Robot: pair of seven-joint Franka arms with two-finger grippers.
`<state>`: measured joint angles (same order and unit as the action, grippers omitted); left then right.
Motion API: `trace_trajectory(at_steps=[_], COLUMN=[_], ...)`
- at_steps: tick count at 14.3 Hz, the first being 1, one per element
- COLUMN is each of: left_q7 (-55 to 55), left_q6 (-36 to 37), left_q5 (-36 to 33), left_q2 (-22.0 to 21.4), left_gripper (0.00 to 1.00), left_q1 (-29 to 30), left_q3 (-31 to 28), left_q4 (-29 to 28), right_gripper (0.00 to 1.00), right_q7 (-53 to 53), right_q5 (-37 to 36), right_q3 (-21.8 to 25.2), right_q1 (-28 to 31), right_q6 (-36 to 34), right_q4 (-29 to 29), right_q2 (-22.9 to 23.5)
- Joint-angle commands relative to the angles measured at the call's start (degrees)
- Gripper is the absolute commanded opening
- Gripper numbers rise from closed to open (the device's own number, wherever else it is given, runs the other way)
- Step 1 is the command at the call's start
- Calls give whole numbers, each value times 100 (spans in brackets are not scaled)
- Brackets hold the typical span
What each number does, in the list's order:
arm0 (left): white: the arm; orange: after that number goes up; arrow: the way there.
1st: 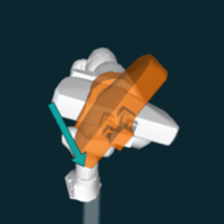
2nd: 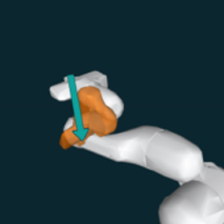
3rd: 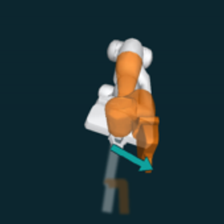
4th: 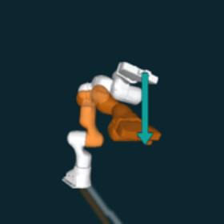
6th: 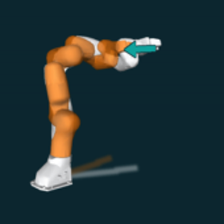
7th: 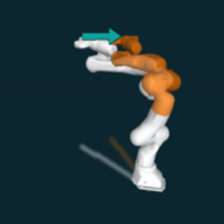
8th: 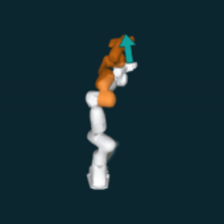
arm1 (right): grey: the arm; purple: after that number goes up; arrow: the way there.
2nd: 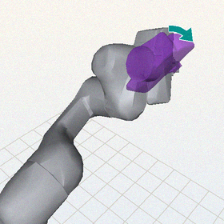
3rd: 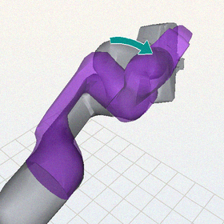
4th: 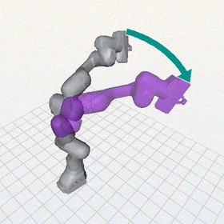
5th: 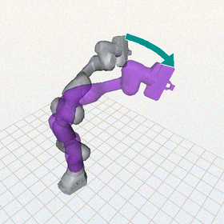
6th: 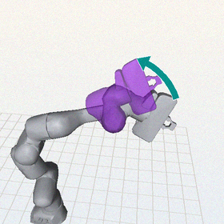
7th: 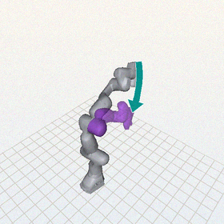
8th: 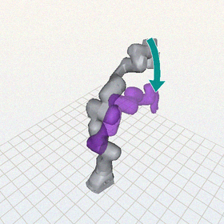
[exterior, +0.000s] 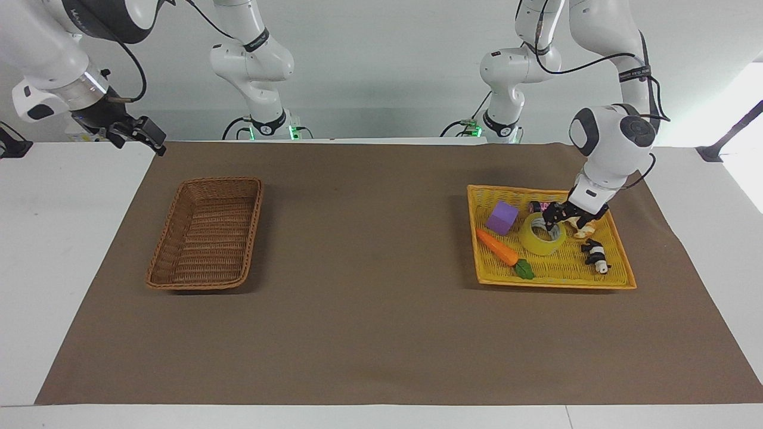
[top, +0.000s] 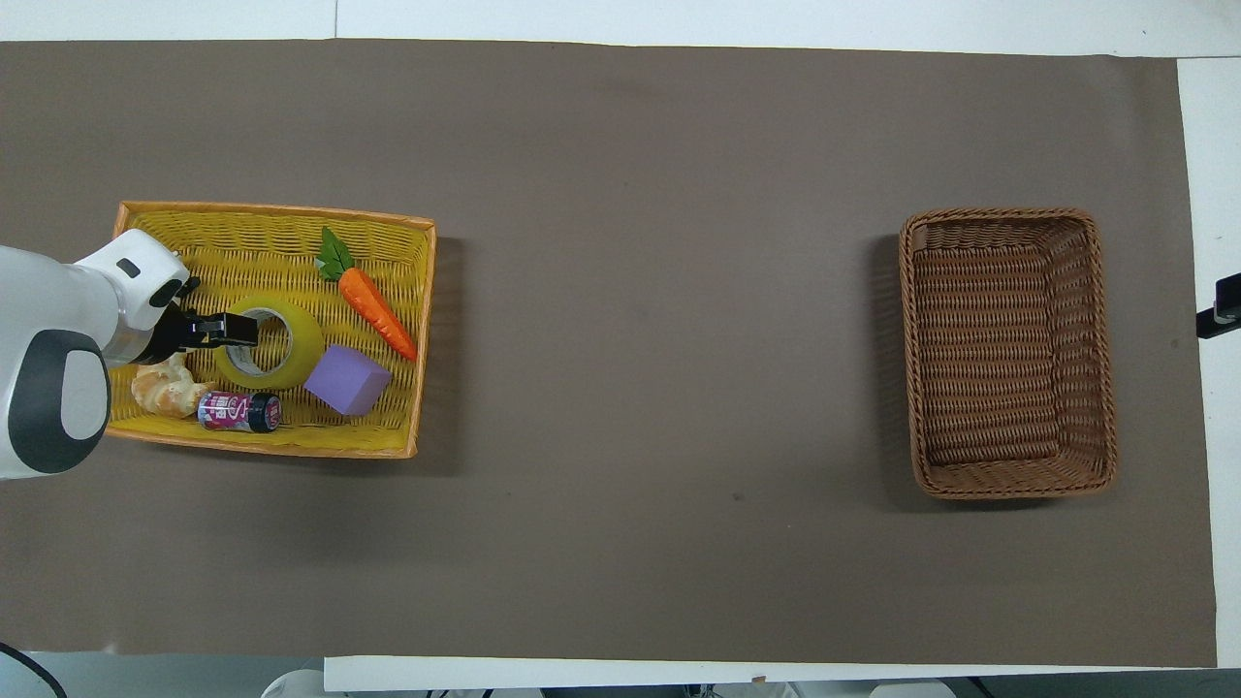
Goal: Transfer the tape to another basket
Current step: 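Close the left gripper on the tape roll's rim and lift it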
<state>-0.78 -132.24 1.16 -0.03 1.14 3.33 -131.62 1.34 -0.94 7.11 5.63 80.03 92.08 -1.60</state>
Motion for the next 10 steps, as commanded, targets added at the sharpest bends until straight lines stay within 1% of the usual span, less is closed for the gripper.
trace_trajectory(at_steps=[1, 5, 7, 10], left_q7=[-273, -519, -537, -546], left_q6=[-215, -224, -241, -363], left_q5=[-98, -89, -89, -89], left_q2=[56, 161, 196, 284], left_gripper=[74, 70, 66, 56], left_q1=[-34, -26, -26, -8], left_q3=[-8, -8, -7, 1], left_q4=[-101, -154, -162, -162], right_gripper=[100, 100, 100, 100], right_q7=[-99, -99, -99, -99], right_q5=[-46, -46, -46, -55], right_q3=[1, 1, 1, 1], right_q1=[-1, -1, -1, 8], right_q6=[-14, -14, -14, -14], right_q4=[126, 126, 126, 126], right_q2=[-121, -121, -121, -121])
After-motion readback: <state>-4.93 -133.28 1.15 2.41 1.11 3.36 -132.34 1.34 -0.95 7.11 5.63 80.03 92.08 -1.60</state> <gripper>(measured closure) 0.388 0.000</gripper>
